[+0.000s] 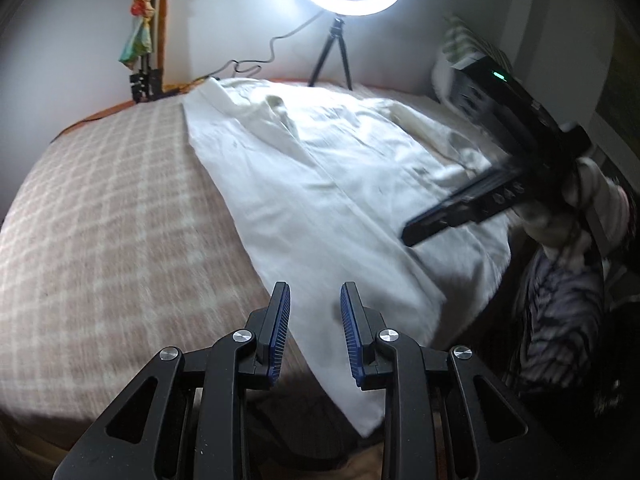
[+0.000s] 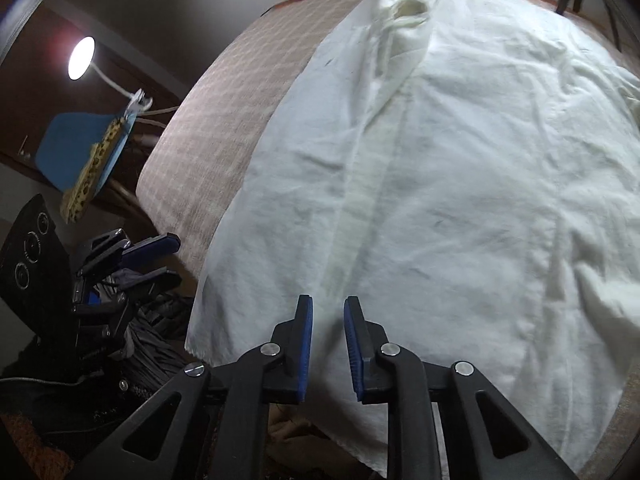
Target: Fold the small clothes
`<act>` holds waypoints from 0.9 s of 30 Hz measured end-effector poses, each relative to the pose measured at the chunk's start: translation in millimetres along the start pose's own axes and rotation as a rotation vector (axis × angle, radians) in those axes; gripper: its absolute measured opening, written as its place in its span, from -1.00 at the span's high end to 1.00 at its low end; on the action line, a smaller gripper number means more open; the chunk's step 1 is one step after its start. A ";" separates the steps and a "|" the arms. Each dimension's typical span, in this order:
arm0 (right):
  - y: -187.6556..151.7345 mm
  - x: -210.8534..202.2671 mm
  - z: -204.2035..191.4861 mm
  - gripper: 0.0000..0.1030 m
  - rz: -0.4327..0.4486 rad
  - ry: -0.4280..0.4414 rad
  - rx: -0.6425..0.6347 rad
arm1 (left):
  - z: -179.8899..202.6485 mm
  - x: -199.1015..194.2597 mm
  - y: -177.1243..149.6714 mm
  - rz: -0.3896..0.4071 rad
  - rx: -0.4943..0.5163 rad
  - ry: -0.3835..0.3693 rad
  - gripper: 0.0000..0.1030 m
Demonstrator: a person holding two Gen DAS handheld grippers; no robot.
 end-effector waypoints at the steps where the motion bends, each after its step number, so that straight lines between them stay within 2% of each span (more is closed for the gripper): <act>1: 2.9 -10.0 2.4 0.62 0.038 0.008 0.004 | -0.8 3.1 4.0 0.003 -0.016 -0.010 0.53; 4: 8.9 -39.8 8.2 0.47 0.149 0.007 0.004 | 2.2 7.2 18.3 0.025 -0.044 -0.037 0.53; 5: 10.1 -50.4 10.4 0.35 0.184 -0.014 -0.004 | 4.9 7.0 22.5 0.039 -0.042 -0.042 0.53; 7: 10.7 -71.2 13.5 0.30 0.252 -0.062 -0.022 | 13.1 7.3 31.1 0.065 -0.034 -0.056 0.51; 10: 9.4 -96.7 22.8 0.23 0.326 -0.092 -0.007 | 24.5 9.2 42.7 0.083 -0.022 -0.077 0.16; 15: 0.2 -143.7 53.2 0.12 0.428 -0.159 0.055 | 49.2 18.2 56.7 0.082 -0.001 -0.131 0.14; 21: -31.6 -203.6 100.0 0.10 0.536 -0.241 0.176 | 86.3 27.5 66.6 0.061 0.059 -0.178 0.14; 27: -90.2 -255.9 167.3 0.09 0.627 -0.306 0.376 | 117.8 34.2 73.5 0.038 0.125 -0.205 0.14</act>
Point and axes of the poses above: each gripper's, at about its wrist camera, not at the fingertips, and x roughly the way its jaws point, z to its right, y to its top, the point moved 1 cm from there along x, roughly the way its jaws point, and after that the axes turned 14 degrees about y, right-handed, at the moved point
